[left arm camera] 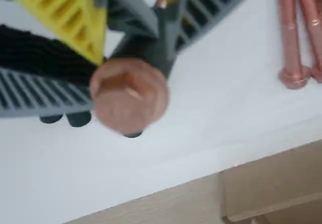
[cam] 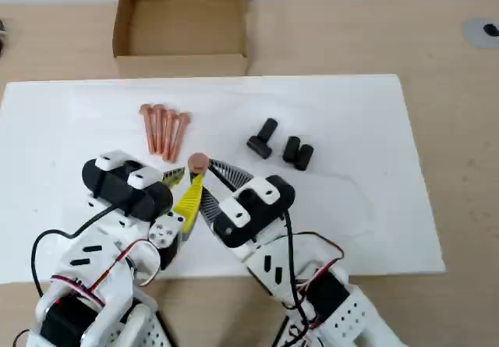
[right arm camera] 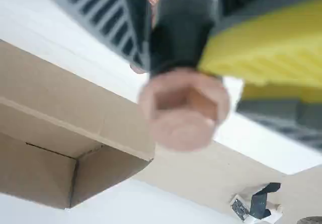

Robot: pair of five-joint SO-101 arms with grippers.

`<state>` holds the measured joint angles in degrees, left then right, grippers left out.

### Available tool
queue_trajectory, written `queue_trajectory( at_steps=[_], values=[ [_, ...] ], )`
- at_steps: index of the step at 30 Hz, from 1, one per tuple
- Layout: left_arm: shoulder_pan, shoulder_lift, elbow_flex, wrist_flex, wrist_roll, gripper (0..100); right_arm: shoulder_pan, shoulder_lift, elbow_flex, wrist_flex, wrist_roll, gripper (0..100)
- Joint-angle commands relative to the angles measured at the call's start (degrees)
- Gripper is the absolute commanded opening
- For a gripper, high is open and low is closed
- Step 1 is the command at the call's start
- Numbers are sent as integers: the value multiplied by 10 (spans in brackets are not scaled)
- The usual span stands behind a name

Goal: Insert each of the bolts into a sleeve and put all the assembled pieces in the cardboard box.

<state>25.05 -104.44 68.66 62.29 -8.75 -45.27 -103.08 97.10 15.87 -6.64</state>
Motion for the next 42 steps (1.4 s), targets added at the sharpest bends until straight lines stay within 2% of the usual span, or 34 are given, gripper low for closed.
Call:
queue_trajectory(
  at_steps=[1,11,20,26,28,36,42],
  values=[
    [-62,0,-22,29,-6,96,5,-88,-29,-23,-2,10],
    [-194,0,-73,33,-3,96,17,-88,-26,-1,12,10],
    [-383,0,-48,24,113,96,78,-47,-57,-3,55,10],
    [-501,0,121,-113,127,97,94,89,-160,-18,59,10],
    [-504,0,150,-137,126,97,107,155,-198,-55,60,10],
    [-438,0,156,-140,127,96,124,427,-346,-152,60,10],
    [-417,0,186,-141,127,96,129,601,-429,-238,60,10]
  ],
)
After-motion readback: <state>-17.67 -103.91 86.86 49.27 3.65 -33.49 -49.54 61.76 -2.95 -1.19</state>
